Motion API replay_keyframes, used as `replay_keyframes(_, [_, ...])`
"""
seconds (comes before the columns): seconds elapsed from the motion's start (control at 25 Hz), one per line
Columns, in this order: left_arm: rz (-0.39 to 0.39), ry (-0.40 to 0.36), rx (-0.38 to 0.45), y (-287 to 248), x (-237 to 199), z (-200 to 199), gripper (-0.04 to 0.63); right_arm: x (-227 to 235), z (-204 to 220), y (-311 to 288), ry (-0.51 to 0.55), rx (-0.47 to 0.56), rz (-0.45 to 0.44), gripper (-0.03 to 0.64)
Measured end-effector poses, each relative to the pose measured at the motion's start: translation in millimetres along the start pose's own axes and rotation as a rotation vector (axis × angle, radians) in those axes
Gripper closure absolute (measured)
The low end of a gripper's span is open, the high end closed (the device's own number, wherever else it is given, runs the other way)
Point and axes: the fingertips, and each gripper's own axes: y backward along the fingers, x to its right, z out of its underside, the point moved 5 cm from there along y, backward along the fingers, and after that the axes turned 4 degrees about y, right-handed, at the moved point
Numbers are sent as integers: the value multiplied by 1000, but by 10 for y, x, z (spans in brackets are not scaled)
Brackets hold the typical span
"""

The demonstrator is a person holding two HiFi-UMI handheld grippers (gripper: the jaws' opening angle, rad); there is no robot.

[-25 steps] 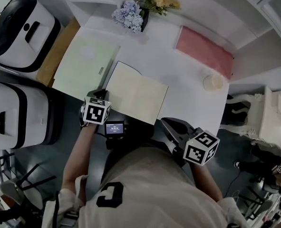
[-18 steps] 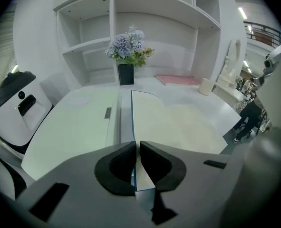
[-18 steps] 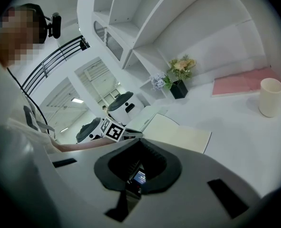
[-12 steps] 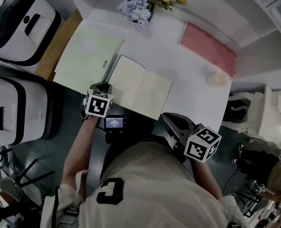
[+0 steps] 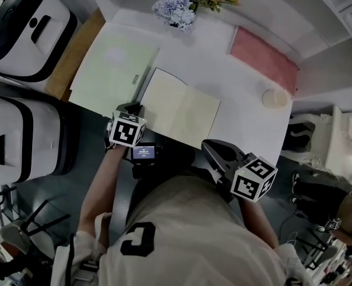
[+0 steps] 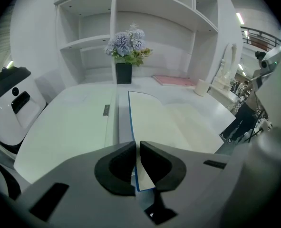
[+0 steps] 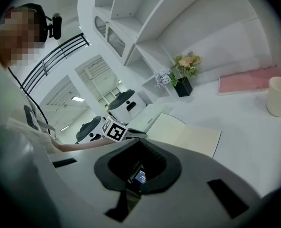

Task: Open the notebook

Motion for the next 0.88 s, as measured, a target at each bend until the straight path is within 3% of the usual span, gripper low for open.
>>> replay_keyframes(0.88, [20,-30,-9,7,10,35,566,-74,-25,-78,23,15,-3,604])
